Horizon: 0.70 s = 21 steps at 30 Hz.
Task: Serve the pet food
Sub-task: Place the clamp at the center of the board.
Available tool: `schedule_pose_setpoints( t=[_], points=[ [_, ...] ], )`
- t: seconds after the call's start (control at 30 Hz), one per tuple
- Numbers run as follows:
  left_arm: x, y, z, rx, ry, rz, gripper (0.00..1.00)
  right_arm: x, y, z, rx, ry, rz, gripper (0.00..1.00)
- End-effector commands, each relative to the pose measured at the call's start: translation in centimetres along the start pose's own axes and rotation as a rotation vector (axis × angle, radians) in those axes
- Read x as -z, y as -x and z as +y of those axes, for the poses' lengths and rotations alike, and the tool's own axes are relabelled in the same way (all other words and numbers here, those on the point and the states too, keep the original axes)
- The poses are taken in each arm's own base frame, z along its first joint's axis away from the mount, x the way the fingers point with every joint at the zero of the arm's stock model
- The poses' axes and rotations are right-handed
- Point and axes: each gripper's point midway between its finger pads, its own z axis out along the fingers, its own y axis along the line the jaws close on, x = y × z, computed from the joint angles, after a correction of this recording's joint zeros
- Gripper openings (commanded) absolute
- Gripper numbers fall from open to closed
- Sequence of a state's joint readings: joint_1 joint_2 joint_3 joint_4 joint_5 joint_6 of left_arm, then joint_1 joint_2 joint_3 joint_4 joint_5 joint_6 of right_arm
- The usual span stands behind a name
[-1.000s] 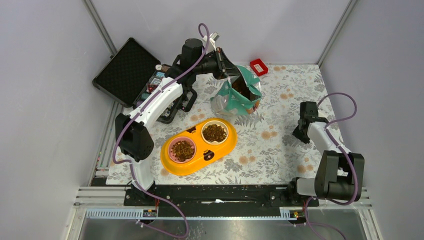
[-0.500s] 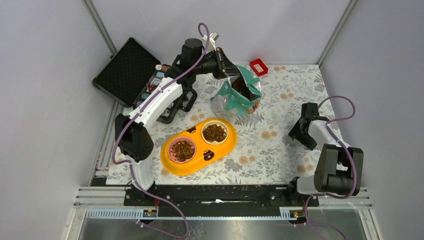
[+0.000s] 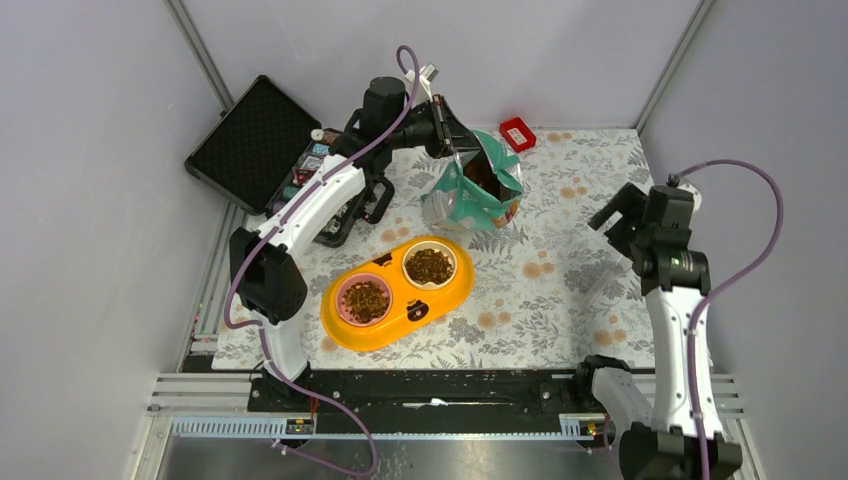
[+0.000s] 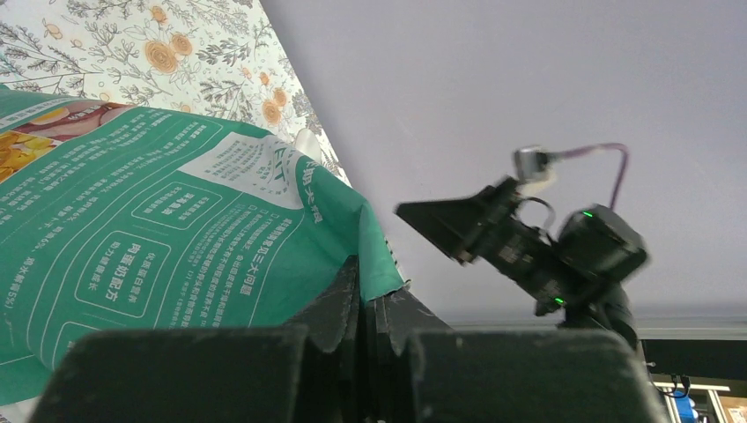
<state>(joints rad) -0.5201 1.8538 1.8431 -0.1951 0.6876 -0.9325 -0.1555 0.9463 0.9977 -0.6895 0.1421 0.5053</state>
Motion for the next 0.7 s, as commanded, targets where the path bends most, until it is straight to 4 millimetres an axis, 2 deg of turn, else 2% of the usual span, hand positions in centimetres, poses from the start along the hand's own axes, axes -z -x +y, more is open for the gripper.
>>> schedule_pose_setpoints(
  t=[0.0, 0.13, 0.2, 0.3, 0.5, 0.67],
  points=[
    [4.1, 2.5, -9.6, -0.18, -0.195, -0.104, 0.0, 8.0, 0.4, 10.4, 0.114, 0.577, 0.026, 0.88],
    [4.1, 2.3, -9.3, -0.181, -0.186, -0.1, 0.0, 13.8, -0.9, 15.2, 0.337, 0.764, -0.012, 0.88],
    [4.2, 2.2, -9.4, -0.182, -0.184, -0.102, 0.0, 15.3, -1.5, 16.7, 0.395, 0.794, 0.006, 0.87],
    [4.4, 2.3, -9.5, -0.184, -0.184, -0.104, 0.0, 16.4, -1.8, 18.2, 0.435, 0.795, -0.001, 0.87],
    [4.2, 2.4, -9.7, -0.179, -0.187, -0.104, 0.0, 15.4, -0.7, 20.2, 0.418, 0.725, -0.068, 0.84],
    [4.3, 2.5, -10.1, -0.186, -0.192, -0.105, 0.0, 13.4, -1.3, 22.4, 0.556, 0.628, -0.07, 0.81]
  ],
)
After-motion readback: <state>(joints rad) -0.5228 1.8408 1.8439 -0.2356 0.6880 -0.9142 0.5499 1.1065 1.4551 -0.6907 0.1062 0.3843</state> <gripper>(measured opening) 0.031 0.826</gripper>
